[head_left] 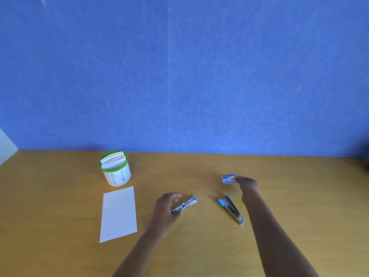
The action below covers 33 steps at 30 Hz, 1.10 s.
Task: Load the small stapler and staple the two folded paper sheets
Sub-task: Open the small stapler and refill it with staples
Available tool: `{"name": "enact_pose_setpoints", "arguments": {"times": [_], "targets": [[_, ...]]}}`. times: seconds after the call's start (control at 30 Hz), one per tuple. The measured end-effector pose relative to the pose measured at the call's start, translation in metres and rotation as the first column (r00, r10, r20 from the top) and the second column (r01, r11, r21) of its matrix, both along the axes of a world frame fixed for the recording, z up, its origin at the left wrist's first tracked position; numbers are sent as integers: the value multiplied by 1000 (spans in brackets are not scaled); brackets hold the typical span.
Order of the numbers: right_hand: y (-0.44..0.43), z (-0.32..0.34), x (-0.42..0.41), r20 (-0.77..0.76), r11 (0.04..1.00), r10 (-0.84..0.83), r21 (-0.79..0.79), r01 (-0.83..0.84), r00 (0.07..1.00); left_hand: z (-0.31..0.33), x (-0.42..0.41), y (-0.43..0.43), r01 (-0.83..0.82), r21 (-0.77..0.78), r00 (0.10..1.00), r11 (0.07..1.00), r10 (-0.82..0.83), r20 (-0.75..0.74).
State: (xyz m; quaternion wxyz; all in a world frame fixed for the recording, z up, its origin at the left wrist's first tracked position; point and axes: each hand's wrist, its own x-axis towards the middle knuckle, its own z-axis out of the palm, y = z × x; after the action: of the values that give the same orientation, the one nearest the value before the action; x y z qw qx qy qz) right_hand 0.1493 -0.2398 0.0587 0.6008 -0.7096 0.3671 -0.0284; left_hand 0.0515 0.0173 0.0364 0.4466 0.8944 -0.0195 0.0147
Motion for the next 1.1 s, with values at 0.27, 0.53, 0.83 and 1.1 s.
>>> {"name": "enact_pose_setpoints", "arguments": {"times": [0.27,0.53,0.83,1.1], "targets": [[-21,-10,11,-157,986,-51,-165,24,986,-13,-2,9,-9,142,999,990,16,-45],[-21,-21,12,-91,949,-84,-310,52,992,-19,-1,9,-41,210,999,977,40,10],[46,-2,-25,90,970,38,-242,-15,995,-16,-5,-1,-83,206,992,975,61,110],[107,8,-86,230,626,543,-752,-207,808,10,-11,-8,-124,151,959,981,79,272]]}}
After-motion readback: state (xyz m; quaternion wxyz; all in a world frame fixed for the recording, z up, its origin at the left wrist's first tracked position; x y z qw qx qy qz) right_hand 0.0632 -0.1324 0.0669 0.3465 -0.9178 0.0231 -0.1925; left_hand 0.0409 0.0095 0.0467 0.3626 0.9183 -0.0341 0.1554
